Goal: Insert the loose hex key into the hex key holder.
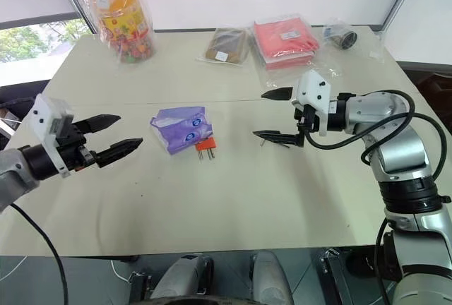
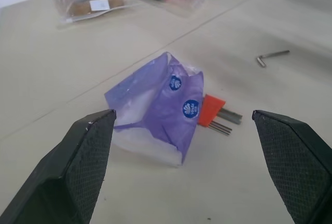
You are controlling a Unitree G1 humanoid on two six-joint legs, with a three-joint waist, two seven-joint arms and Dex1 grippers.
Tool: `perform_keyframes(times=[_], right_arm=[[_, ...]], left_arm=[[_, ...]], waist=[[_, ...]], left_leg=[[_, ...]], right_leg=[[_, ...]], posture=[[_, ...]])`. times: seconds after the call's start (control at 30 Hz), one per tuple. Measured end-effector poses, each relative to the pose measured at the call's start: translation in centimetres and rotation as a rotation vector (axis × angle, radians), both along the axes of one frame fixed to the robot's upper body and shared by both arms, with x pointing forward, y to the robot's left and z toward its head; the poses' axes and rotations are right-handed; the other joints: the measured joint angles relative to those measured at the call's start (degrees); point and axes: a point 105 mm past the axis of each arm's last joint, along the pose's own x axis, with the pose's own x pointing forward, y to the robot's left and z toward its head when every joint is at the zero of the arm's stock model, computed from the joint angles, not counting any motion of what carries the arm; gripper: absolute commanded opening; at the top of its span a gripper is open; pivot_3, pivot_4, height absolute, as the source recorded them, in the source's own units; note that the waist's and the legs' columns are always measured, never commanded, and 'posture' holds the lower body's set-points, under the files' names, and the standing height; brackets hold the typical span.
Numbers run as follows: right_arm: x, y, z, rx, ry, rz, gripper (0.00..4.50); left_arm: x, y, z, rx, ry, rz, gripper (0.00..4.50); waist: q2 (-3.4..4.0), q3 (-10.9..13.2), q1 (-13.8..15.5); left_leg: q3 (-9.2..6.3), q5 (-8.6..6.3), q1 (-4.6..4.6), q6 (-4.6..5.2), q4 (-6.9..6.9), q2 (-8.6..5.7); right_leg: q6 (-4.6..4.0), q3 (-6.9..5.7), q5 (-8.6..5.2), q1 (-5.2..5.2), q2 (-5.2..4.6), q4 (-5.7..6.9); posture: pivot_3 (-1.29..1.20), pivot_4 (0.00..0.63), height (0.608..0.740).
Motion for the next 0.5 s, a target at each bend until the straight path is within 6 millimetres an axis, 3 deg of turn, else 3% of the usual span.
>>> perform_keyframes(times=[0.27,0.5], right_arm=[[-0.1,0.6,-0.2,0.016,-0.010,-0.003,4.50],[-0.4,1.2,-0.1,0.030,-0.021,-0.010,4.50]], left_arm=[[3.1,0.0,-5.3,-0.034,0.146,0.119,4.40],[6.1,-0.6,-6.6,0.007,0.140,0.176,4.40]], waist=[[-0.02,0.01,0.07],[-0.03,0.02,0.10]], left_leg=[[-0.01,0.01,-0.02,-0.02,0.00,-0.02],[-0.01,0.05,-0.03,-0.09,0.00,-0.02]], right_leg=[[0.01,-0.01,0.00,-0.03,0.00,0.01],[0.01,-0.01,0.01,-0.05,0.00,0.03]], posture=[[0.00,0.150,0.740],[0.00,0.150,0.740]])
